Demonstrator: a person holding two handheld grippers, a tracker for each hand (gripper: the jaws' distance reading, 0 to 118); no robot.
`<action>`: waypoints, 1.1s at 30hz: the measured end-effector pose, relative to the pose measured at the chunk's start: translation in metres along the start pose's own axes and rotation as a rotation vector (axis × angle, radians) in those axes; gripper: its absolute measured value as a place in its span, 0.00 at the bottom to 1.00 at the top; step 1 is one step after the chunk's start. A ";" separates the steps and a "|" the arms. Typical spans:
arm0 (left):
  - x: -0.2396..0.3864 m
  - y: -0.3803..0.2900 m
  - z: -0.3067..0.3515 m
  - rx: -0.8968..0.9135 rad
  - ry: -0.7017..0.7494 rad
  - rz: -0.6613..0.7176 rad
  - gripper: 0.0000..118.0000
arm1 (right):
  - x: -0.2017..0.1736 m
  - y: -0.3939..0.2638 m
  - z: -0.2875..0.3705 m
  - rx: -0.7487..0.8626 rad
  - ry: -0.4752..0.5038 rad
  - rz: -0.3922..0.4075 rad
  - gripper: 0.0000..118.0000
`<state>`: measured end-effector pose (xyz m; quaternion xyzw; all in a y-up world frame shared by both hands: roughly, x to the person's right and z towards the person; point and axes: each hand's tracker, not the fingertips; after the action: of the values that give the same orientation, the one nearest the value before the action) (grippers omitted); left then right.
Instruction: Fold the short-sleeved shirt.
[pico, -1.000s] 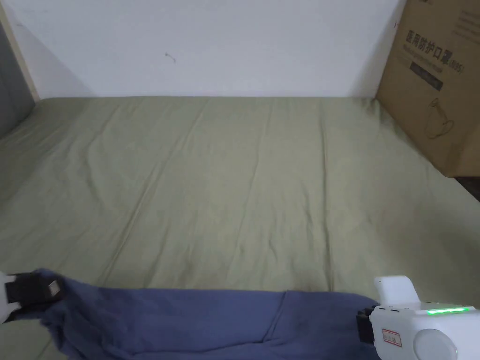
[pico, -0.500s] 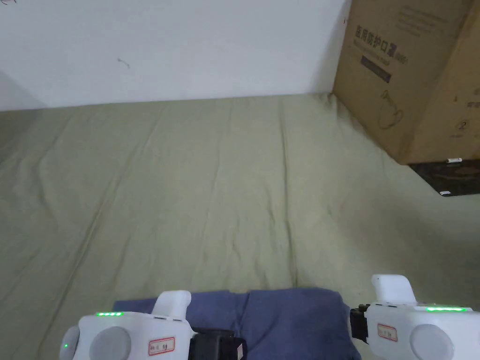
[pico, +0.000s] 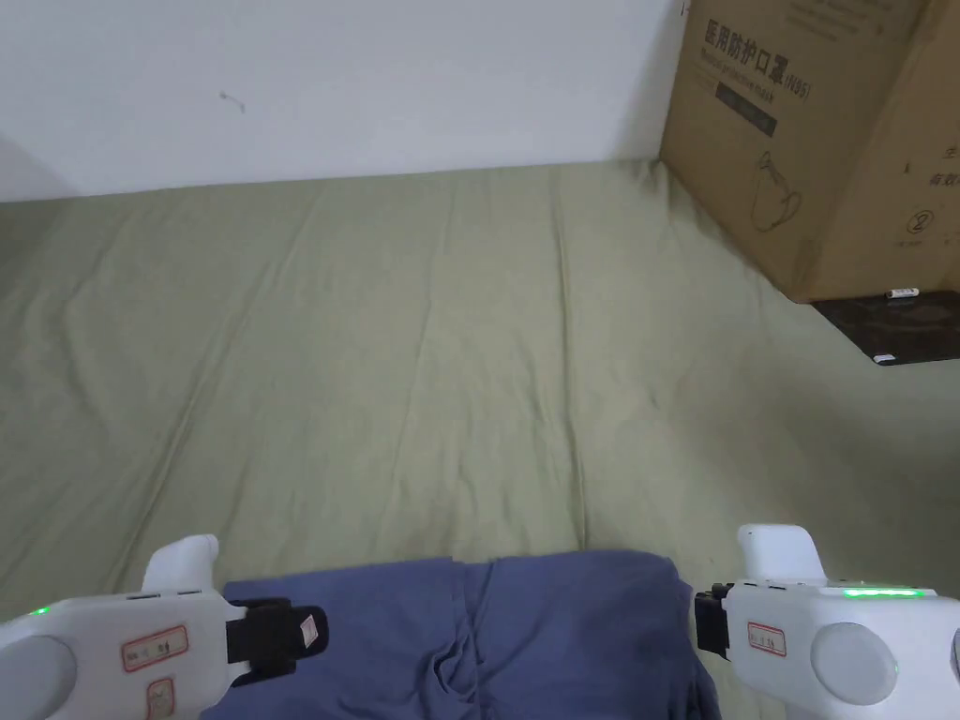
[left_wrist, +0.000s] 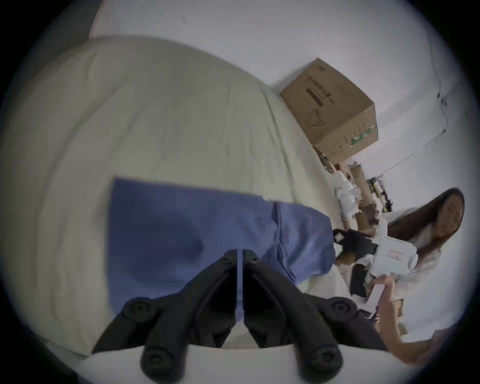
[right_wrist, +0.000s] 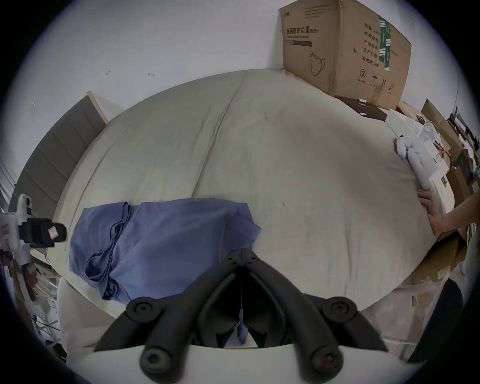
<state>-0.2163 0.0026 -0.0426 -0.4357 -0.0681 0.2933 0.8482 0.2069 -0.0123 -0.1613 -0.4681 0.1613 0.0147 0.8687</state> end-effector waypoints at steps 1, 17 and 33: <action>0.000 -0.005 -0.010 -0.026 -0.046 0.043 0.03 | -0.001 0.000 -0.002 0.000 0.004 0.000 0.00; 0.062 -0.054 -0.098 -0.234 -0.162 -0.034 0.03 | -0.004 -0.001 0.003 0.003 0.035 -0.008 0.00; -0.064 -0.019 0.028 0.040 -0.218 0.147 0.05 | -0.005 0.004 0.013 0.022 0.050 -0.019 0.00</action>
<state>-0.2705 -0.0219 -0.0016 -0.3883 -0.1219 0.4017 0.8204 0.2052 0.0012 -0.1563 -0.4605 0.1788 -0.0070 0.8695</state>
